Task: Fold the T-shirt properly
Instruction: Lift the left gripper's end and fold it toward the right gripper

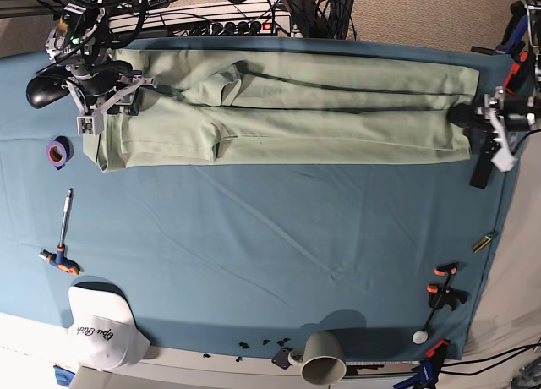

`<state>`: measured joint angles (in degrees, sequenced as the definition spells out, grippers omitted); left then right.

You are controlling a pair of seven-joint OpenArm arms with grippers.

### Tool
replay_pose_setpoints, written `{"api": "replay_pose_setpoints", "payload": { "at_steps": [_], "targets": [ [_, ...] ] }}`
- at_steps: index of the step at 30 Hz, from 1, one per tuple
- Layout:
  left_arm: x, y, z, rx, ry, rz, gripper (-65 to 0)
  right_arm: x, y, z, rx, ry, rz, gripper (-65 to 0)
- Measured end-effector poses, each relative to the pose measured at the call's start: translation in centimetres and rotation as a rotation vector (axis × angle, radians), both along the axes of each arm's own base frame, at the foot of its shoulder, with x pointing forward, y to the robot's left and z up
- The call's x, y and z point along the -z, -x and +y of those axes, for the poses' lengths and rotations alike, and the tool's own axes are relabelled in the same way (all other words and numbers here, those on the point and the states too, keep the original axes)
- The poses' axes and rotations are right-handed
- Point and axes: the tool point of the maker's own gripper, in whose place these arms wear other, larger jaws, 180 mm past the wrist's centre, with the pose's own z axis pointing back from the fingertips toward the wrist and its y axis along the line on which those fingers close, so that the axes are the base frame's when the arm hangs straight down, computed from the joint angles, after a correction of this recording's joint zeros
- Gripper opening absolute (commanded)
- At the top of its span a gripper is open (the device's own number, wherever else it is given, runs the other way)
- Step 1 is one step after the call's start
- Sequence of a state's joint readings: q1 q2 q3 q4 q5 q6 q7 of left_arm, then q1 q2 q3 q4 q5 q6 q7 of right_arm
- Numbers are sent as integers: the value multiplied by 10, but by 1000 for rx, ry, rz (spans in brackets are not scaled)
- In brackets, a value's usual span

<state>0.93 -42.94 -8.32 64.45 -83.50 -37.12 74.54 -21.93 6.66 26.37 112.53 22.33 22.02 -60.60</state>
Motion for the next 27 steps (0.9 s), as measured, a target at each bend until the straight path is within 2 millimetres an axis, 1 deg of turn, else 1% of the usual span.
{"api": "replay_pose_setpoints", "payload": {
  "at_steps": [3,5,7,10,12,15,16,19,20,23,27],
  "targets": [
    [-15,-2,-39,133,29,-99,-650,-1,-1,0,1,0,-5,-405],
    [-31,-4,-66,204,54,-178,-650,-1,-1,-1,2,1,-6,-405],
    [-46,-1,-91,266,82,-247,-650,-1,-1,-1,2,1,-9,-405],
    [-61,12,-123,348,113,-308,-650,-2,-2,-1,2,2,-18,-405],
    [-71,17,-142,381,145,-351,-650,-2,-3,-1,2,1,-20,-405],
    [-87,13,-168,371,225,-419,-650,-3,-3,-1,2,2,-20,-405],
    [-88,13,-176,367,244,-426,-650,-2,-3,-1,2,2,-20,-405],
    [-71,20,-197,404,219,-411,-650,-3,-3,-1,1,1,-21,-405],
    [-69,23,-207,414,231,-410,-650,-3,-3,-1,2,2,-21,-405],
    [-67,26,-235,442,256,-427,-650,-3,-3,-1,2,2,-23,-405],
    [-66,33,-266,491,280,-437,-650,-3,-3,-1,2,2,-23,-405]
  ]
}}
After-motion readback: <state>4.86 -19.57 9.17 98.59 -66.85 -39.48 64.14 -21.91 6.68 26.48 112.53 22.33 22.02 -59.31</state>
